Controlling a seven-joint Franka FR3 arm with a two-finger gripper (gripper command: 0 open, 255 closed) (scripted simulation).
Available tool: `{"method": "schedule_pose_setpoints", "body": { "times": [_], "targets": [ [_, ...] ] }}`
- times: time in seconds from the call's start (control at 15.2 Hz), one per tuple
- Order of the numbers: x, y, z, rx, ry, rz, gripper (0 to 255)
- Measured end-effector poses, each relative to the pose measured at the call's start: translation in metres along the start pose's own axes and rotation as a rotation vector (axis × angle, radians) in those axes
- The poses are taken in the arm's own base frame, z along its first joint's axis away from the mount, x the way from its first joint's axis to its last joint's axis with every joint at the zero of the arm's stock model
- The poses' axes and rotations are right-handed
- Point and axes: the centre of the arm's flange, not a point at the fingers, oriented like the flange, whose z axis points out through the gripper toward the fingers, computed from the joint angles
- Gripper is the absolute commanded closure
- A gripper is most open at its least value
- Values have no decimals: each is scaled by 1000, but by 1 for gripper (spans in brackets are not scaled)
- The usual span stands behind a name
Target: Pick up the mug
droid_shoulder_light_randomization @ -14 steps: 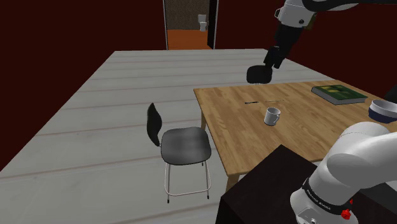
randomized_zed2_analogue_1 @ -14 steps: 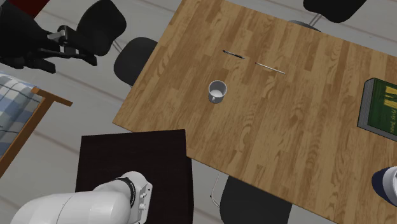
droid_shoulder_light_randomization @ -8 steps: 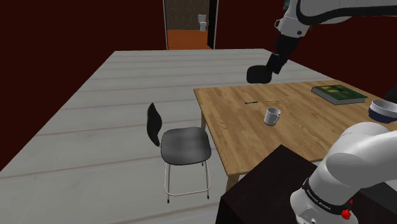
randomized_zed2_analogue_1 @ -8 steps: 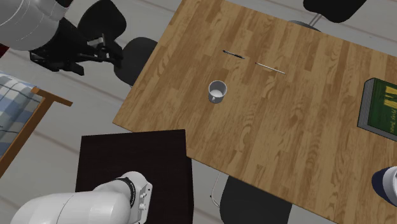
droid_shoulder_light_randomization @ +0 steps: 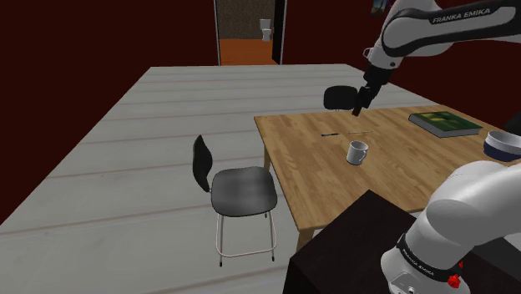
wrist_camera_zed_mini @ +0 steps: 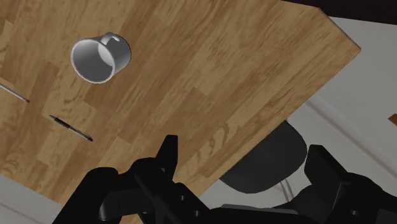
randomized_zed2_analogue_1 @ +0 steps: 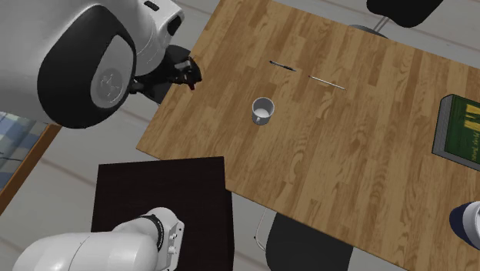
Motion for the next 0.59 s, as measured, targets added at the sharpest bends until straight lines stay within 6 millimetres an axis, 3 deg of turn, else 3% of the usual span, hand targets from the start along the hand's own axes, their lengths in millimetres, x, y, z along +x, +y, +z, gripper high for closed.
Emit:
{"method": "schedule_pose_setpoints", "body": {
  "times": [0.59],
  "targets": [
    [0, 94, 77, 28, -14, -23, 0]
  ]
}}
